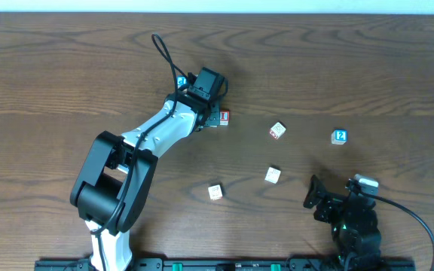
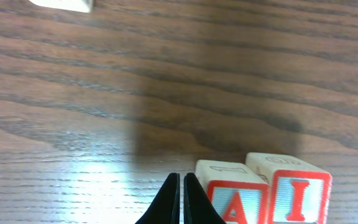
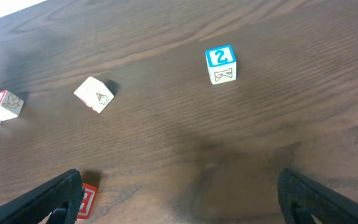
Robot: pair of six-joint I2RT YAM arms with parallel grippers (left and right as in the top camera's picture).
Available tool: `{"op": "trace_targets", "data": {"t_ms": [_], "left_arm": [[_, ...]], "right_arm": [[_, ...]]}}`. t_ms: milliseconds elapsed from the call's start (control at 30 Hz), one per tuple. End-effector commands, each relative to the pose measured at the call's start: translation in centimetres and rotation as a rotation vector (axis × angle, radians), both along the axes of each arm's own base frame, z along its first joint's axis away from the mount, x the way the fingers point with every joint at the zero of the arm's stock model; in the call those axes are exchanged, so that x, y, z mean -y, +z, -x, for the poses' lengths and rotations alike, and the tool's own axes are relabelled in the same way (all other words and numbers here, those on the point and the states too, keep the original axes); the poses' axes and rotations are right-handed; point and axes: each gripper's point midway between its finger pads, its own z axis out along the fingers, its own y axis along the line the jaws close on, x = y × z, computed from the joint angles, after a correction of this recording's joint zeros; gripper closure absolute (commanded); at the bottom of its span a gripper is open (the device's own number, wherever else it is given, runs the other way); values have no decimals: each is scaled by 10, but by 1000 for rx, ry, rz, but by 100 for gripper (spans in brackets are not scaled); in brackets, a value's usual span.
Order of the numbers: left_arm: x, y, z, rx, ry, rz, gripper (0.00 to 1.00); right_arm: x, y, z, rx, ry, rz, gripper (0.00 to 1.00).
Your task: Spell out Ai2
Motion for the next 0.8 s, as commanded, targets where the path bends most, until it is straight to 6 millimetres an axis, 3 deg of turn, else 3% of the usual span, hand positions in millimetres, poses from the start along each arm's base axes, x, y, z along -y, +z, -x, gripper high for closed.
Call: {"op": "trace_targets", "data": {"t_ms": [0, 67, 167, 233, 367, 567, 767], "left_arm": [[-17, 24, -16, 80, 57, -46, 94], [-25, 38, -20, 106, 53, -50, 94], [-42, 82, -23, 173, 57, -42, 94], [-50, 112, -15, 207, 50, -38, 94], [-58, 152, 7, 240, 48, -21, 95], [-66, 208, 70, 250, -3, 22, 94], [-50, 275, 138, 329, -142, 271, 94]], "right_arm": [[1, 0, 0, 3, -14, -15, 1], [1, 0, 0, 3, -14, -15, 1], [1, 0, 0, 2, -14, -15, 1], [1, 0, 0, 3, -14, -15, 1], [1, 0, 0, 2, -14, -15, 1], [1, 0, 0, 3, -14, -15, 1], [1, 0, 0, 2, -14, -15, 1]]}}
